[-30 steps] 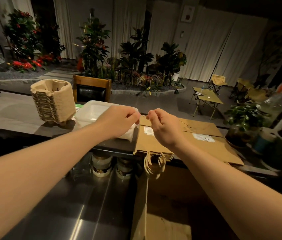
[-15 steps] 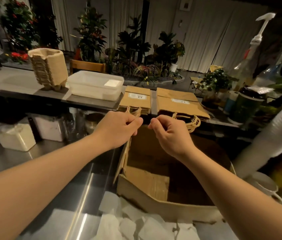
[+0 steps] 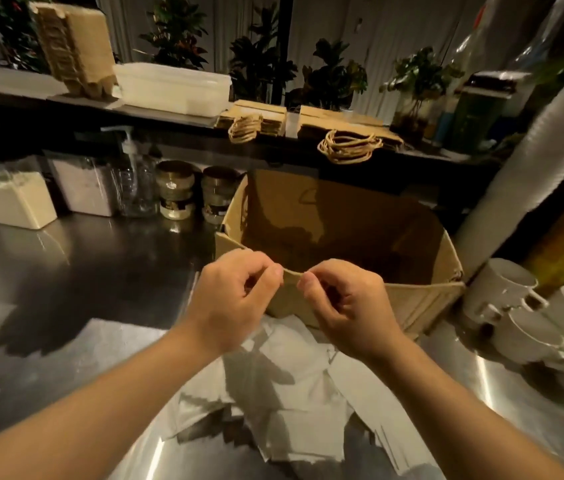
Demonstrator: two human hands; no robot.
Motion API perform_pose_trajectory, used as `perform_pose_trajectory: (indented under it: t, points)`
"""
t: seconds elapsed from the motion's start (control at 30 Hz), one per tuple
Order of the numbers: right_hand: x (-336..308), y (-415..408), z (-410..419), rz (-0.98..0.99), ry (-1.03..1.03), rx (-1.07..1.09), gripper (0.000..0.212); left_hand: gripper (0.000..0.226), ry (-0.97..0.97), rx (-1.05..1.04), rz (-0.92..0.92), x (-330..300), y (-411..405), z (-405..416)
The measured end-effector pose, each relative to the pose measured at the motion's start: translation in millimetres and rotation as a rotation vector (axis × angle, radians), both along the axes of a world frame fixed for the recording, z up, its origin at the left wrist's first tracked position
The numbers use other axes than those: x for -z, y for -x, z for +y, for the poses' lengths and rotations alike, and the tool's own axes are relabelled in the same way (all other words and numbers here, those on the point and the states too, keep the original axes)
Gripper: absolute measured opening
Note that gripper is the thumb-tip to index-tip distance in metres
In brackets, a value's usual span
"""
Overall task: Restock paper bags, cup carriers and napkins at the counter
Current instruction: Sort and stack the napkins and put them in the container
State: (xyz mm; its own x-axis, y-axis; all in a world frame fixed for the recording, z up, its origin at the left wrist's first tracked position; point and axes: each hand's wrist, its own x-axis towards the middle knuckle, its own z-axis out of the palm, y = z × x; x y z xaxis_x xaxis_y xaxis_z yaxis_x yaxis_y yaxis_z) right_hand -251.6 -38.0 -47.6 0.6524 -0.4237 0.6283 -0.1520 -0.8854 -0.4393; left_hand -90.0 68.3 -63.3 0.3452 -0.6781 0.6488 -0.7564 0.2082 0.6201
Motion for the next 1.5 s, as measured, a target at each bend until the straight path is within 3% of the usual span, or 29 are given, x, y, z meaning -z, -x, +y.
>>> perform_pose_trajectory:
  t: [0.07,0.13,0.23,0.3,0.53,0.63,0.8,0.87,1.03,1.23,1.37,1.5]
  points:
    - [34,7,2,-0.002,0.009,0.009,0.024,0.023,-0.102,-0.018,0.003,37,13,0]
    - [67,12,4,0.041,0.018,0.049,0.021,0.013,-0.322,-0.056,-0.040,71,21,-2]
    - [109,19,8,0.216,-0.025,0.140,0.024,0.031,-0.589,-0.069,-0.108,104,31,-2]
    - [129,22,12,0.340,-0.061,0.189,0.028,0.033,-0.641,-0.066,-0.153,119,35,-1]
    - [143,21,28,0.464,-0.081,0.233,0.023,0.025,-0.554,-0.106,-0.156,149,39,1]
    - [132,17,30,0.551,-0.184,0.277,0.024,0.024,-0.589,-0.133,-0.202,149,43,2]
    - [134,20,37,0.121,-0.214,0.277,0.015,0.024,-0.592,-0.110,-0.043,144,41,4]
    - [143,27,38,0.060,-0.206,0.227,0.007,0.026,-0.547,-0.102,-0.007,147,42,10]
    - [143,42,30,0.262,-0.170,0.075,0.005,0.031,-0.402,-0.093,-0.073,150,39,11]
    - [134,47,33,0.421,-0.168,0.074,0.022,0.029,-0.195,-0.125,-0.084,148,24,12]
    - [137,47,32,0.440,-0.115,0.061,0.029,0.026,-0.139,-0.073,-0.107,145,27,16]
    - [140,48,27,0.371,-0.150,0.042,0.021,0.021,-0.143,0.001,-0.037,144,27,19]
